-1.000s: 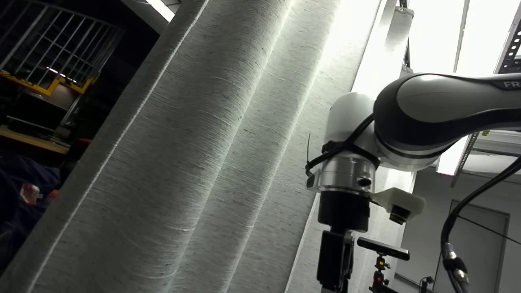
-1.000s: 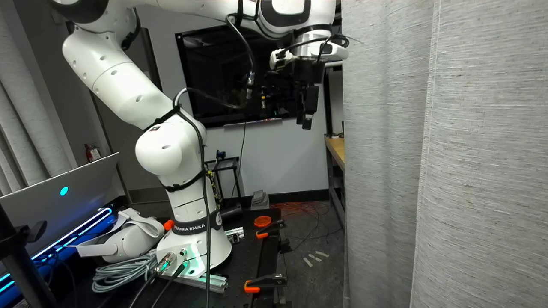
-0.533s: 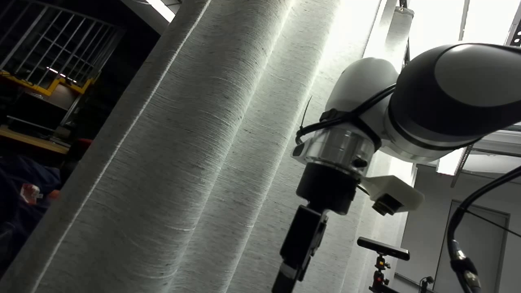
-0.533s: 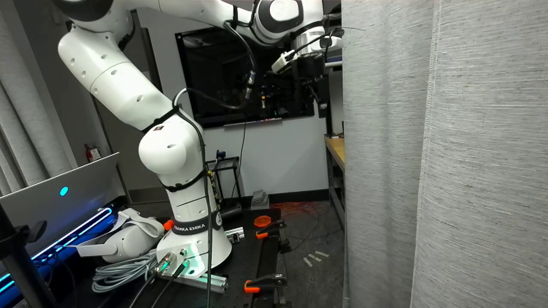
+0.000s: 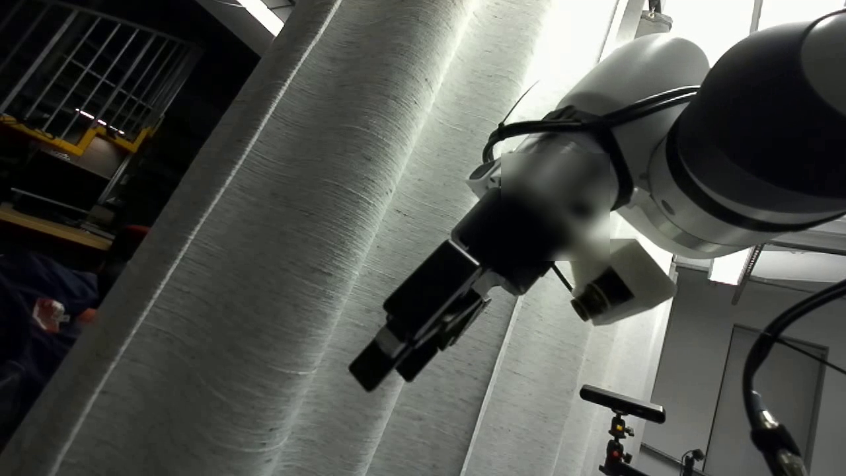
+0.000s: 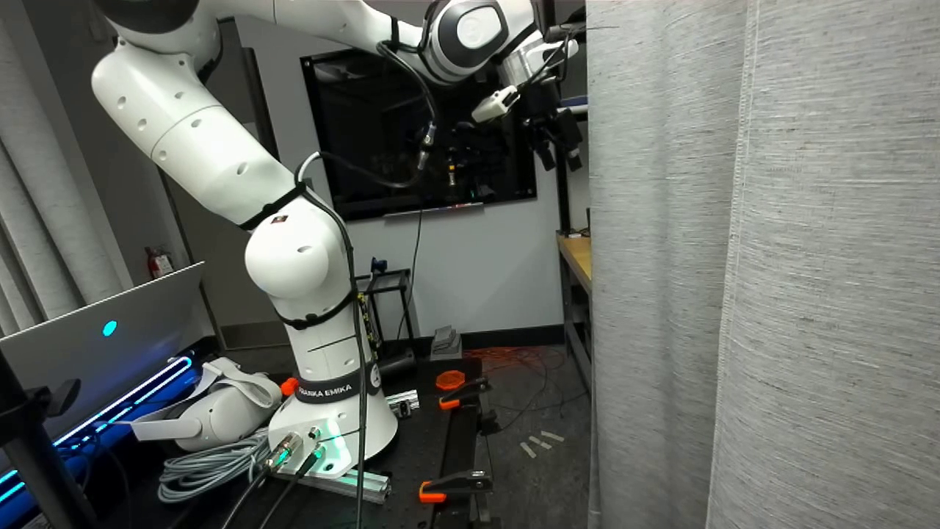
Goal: Slide the curtain to the right
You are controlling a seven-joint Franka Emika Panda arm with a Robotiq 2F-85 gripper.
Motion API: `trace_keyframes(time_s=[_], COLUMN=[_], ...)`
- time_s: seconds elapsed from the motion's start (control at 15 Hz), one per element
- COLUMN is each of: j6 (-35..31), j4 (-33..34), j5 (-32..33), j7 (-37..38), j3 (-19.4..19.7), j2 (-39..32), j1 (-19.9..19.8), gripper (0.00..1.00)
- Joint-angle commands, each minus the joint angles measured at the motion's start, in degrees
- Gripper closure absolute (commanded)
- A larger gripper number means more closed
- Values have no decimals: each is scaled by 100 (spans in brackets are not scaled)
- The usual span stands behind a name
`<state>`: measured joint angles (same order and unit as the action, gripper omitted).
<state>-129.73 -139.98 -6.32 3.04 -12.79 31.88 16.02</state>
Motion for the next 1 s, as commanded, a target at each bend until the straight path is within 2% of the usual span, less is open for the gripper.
trace_keyframes(time_s=[0.0, 0.53, 0.67, 0.93], j6=[-788, -2453, -2590, -2463], j4=[-16, 113, 112, 121], j5=[90, 1011, 1069, 928], j7=[-50, 422, 456, 301], j3=[-170, -607, -596, -483], j2=[91, 198, 225, 98], j1=[57, -393, -438, -279], gripper=[0, 0, 0, 0])
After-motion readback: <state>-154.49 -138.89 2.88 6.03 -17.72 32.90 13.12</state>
